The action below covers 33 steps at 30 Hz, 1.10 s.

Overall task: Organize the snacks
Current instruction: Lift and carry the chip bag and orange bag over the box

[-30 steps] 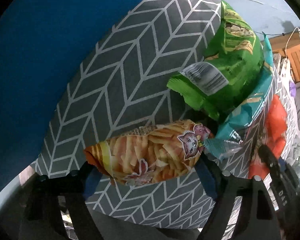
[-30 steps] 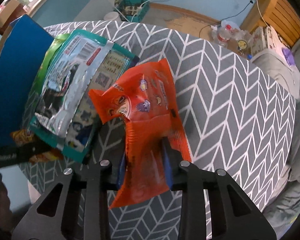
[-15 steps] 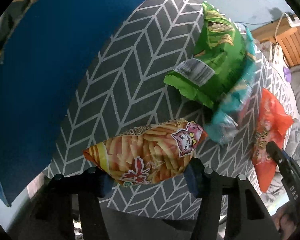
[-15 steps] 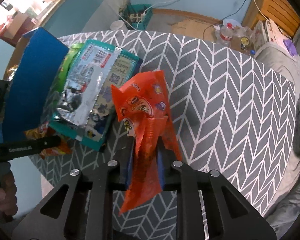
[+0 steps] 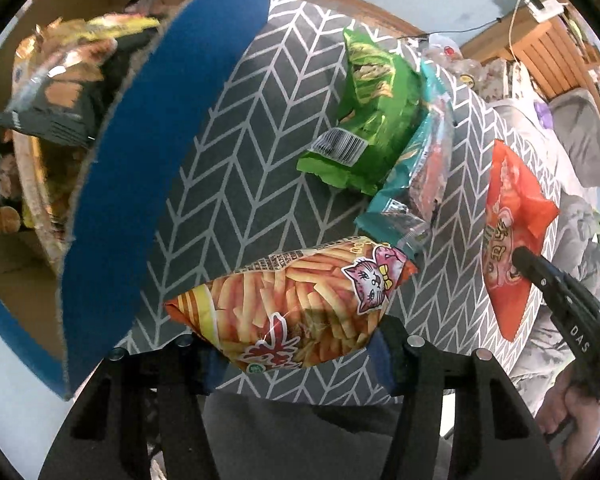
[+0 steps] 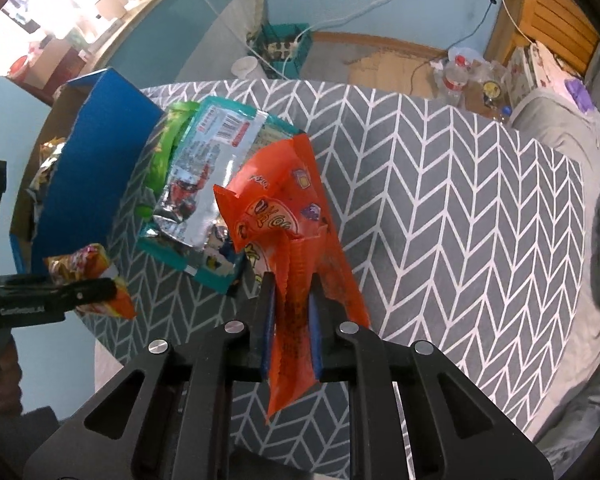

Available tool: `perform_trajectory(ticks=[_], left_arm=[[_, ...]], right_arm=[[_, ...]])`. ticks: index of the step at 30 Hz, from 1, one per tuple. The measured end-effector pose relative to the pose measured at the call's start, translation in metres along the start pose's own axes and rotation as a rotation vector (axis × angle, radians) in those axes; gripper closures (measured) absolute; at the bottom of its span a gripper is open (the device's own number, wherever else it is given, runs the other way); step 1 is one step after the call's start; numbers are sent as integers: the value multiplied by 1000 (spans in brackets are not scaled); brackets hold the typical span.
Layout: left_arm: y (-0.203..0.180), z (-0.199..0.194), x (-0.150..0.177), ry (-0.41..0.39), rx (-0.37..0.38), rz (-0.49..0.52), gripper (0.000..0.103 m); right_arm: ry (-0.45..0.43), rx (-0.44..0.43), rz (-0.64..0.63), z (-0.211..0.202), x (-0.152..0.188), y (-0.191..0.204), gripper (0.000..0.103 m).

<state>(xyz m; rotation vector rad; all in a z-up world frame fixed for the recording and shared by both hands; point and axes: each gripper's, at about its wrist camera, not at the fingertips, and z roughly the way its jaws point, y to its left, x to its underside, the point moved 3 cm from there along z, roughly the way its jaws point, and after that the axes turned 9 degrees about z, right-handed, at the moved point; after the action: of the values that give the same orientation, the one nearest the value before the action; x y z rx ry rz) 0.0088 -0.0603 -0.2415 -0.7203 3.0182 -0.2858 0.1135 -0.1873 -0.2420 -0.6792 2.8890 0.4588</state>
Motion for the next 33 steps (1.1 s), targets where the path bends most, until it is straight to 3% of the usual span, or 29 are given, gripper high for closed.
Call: perform_trajectory(ticks=[16, 33], left_arm=[[10, -67, 12, -122, -16, 88, 45], [105, -113, 10, -201, -73, -19, 45]], right_arm=[[-71, -68, -63, -47, -6, 71, 90], [-89, -158, -181, -49, -35, 177, 90]])
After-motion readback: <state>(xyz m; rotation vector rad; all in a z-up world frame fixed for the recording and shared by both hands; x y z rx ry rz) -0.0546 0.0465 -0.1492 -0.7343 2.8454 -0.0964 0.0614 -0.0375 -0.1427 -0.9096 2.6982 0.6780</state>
